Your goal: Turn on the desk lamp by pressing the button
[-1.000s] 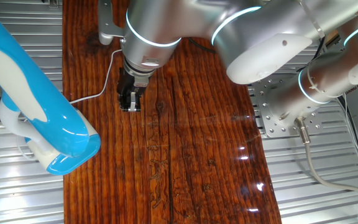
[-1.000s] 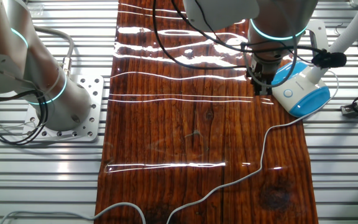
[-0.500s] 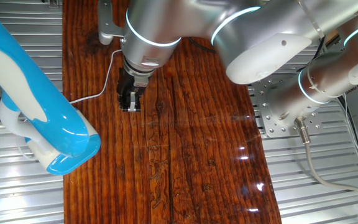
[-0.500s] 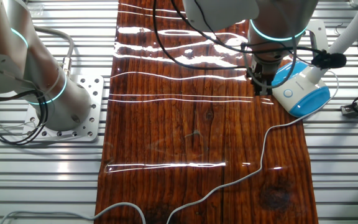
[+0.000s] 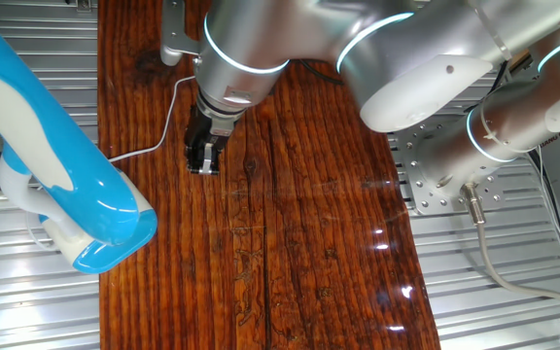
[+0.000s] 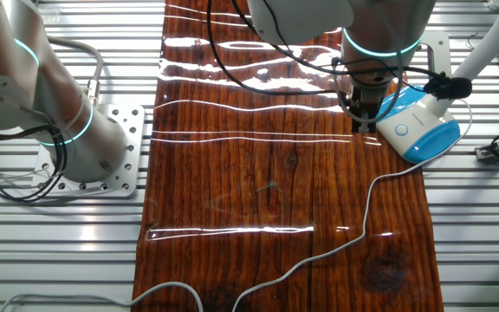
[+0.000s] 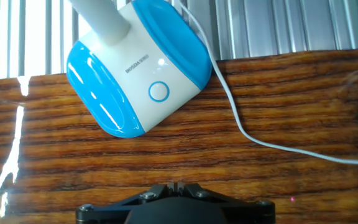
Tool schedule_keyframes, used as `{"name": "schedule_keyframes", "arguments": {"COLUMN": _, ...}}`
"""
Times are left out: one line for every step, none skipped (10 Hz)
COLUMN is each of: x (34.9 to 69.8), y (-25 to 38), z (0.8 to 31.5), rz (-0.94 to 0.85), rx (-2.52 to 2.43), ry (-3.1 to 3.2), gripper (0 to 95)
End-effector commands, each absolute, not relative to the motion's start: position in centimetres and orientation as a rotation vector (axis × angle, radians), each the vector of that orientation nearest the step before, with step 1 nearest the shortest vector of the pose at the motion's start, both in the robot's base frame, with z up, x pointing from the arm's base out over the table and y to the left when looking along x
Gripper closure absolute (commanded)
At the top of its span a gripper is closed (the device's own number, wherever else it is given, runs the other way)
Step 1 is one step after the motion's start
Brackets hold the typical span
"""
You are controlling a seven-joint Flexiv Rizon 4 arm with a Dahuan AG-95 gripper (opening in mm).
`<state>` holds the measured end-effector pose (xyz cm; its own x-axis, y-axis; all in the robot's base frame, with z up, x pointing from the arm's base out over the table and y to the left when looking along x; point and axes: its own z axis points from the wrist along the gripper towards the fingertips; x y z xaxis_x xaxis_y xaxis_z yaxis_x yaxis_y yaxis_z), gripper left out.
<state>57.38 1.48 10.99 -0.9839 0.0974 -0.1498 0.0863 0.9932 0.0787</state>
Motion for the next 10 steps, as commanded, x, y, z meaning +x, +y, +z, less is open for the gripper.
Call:
{"name": "schedule_keyframes", "arguments": {"x": 57.43, "y": 1.50, "z": 11.01, "rz": 0.110, "rx": 0.134, "ry": 2.983, "gripper": 95.0}}
{"name": "schedule_keyframes", "arguments": {"x": 57.42, "y": 1.50, "z": 11.00, "rz": 0.115, "rx": 0.131, "ry": 2.988, "gripper": 95.0}}
{"name": "schedule_keyframes", "arguments": {"x": 57.42, "y": 1.50, "z": 11.00, "rz": 0.124, "rx": 0.124, "ry": 2.992, "gripper": 95.0}}
{"name": "schedule_keyframes", "arguments": {"x": 57.42, "y": 1.50, "z": 11.00, "rz": 0.132, "rx": 0.121, "ry": 2.993, "gripper": 95.0}}
{"name": "schedule_keyframes", "arguments": {"x": 57.41, "y": 1.50, "z": 10.99, "rz": 0.144, "rx": 0.128, "ry": 2.996, "gripper": 95.0}}
{"name": "schedule_keyframes", "arguments": {"x": 57.41, "y": 1.50, "z": 10.99, "rz": 0.144, "rx": 0.125, "ry": 2.995, "gripper": 95.0}}
{"name": "schedule_keyframes", "arguments": {"x": 57.40, "y": 1.50, "z": 10.99, "rz": 0.144, "rx": 0.118, "ry": 2.996, "gripper": 95.0}}
{"name": "schedule_keyframes", "arguments": {"x": 57.38, "y": 1.49, "z": 10.97, "rz": 0.144, "rx": 0.117, "ry": 2.997, "gripper": 95.0}}
{"name": "schedule_keyframes", "arguments": {"x": 57.30, "y": 1.46, "z": 10.91, "rz": 0.145, "rx": 0.107, "ry": 2.998, "gripper": 95.0}}
{"name": "schedule_keyframes", "arguments": {"x": 57.23, "y": 1.44, "z": 10.86, "rz": 0.145, "rx": 0.094, "ry": 2.995, "gripper": 95.0}}
